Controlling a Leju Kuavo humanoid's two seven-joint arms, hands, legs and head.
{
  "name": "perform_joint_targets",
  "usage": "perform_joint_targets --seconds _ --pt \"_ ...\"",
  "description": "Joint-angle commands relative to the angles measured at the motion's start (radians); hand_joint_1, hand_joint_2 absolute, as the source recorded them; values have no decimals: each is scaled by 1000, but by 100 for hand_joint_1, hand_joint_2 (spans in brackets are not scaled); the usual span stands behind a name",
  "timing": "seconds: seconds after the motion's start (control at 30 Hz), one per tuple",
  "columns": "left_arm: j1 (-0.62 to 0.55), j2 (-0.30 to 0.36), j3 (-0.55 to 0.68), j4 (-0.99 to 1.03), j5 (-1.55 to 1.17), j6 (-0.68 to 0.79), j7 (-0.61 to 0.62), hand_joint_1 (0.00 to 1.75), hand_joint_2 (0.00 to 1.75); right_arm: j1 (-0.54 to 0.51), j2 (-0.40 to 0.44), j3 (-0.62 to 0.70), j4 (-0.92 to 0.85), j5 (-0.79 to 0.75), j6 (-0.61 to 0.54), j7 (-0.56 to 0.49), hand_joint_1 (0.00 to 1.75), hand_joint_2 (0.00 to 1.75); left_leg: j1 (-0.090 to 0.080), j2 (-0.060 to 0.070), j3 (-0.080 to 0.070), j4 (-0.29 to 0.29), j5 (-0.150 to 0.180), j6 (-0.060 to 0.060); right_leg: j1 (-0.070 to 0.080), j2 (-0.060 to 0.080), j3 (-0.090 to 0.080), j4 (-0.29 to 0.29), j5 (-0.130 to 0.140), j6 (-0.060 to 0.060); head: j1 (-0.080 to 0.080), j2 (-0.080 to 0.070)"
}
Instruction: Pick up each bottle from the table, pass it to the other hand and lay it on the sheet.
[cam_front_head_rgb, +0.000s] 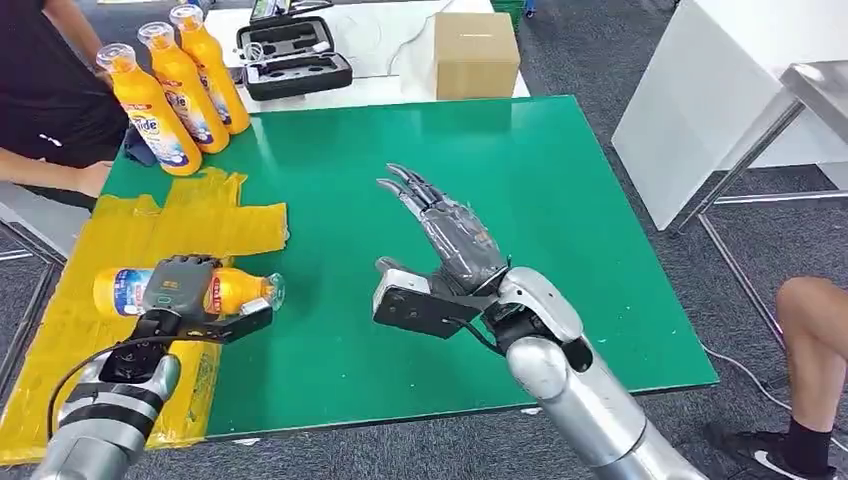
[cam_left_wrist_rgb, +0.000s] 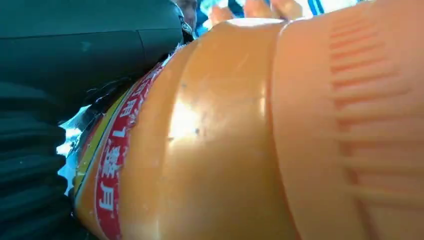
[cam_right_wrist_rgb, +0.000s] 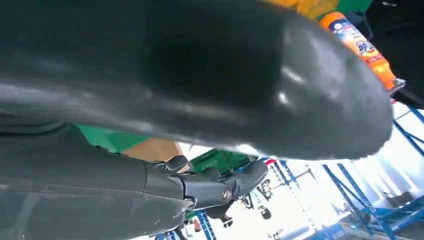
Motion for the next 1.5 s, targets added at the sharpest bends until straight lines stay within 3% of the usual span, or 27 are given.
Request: perform_joint_targets --seconds 0.03,0.3,0.33,0.4,0.43,0.47,1.0,1.17,1.23,1.33,1.5 --pt "-143 45 11 344 -13 -9 20 175 175 -67 -37 23 11 -13 13 7 0 0 1 0 2 1 -1 -1 1 -1 2 1 -1 -2 0 0" --pt "-167 65 30 436 -12 -19 30 175 175 -62 -49 31 8 -15 15 7 0 0 2 4 10 0 -3 -3 3 3 9 0 -1 -4 0 0" --pt "-168 64 30 438 -12 -17 31 134 175 -62 -49 32 8 -15 15 7 0 0 1 3 8 0 -2 -3 2 2 6 0 0 -3 0 0" --pt "-168 64 30 438 -12 -17 31 134 175 -62 -49 32 8 -15 15 7 0 0 1 2 8 -1 -1 -3 2 2 6 1 0 -3 0 0" --pt "-168 64 30 438 -12 -17 31 3 175 -62 -49 32 8 -15 15 7 0 0 1 1 10 0 -1 -4 3 1 7 1 0 -4 0 0" --pt "-172 60 40 447 -10 -15 41 0 0 -61 -52 34 6 -15 15 7 0 0 2 3 11 0 -2 -5 4 2 8 1 0 -4 0 0" --pt "-111 66 -24 309 77 -61 -220 0 0 -75 -62 8 27 -33 29 7 0 0 3 -1 10 0 1 -6 3 -1 10 1 -1 -4 0 0" --pt "-10 6 26 105 193 89 -224 0 0 -15 -44 -36 5 -23 -3 3 0 0 2 -4 9 -1 2 -5 2 -3 10 0 0 -3 0 0" --pt "15 2 21 50 193 72 -215 0 0 1 -45 -39 -5 -18 -10 0 0 0 3 -5 9 -1 2 -5 3 -3 9 0 -1 -3 -1 0" --pt "96 -53 94 -132 254 248 -218 0 0 54 -27 -64 -12 -11 -39 -6 0 0 4 -4 7 0 1 -5 3 -4 7 0 -1 -3 0 0" --pt "104 -112 138 -257 250 290 -167 0 0 83 -18 -75 10 -6 -44 -7 0 0 3 -5 3 0 2 -5 3 -5 4 1 -1 -3 0 0"
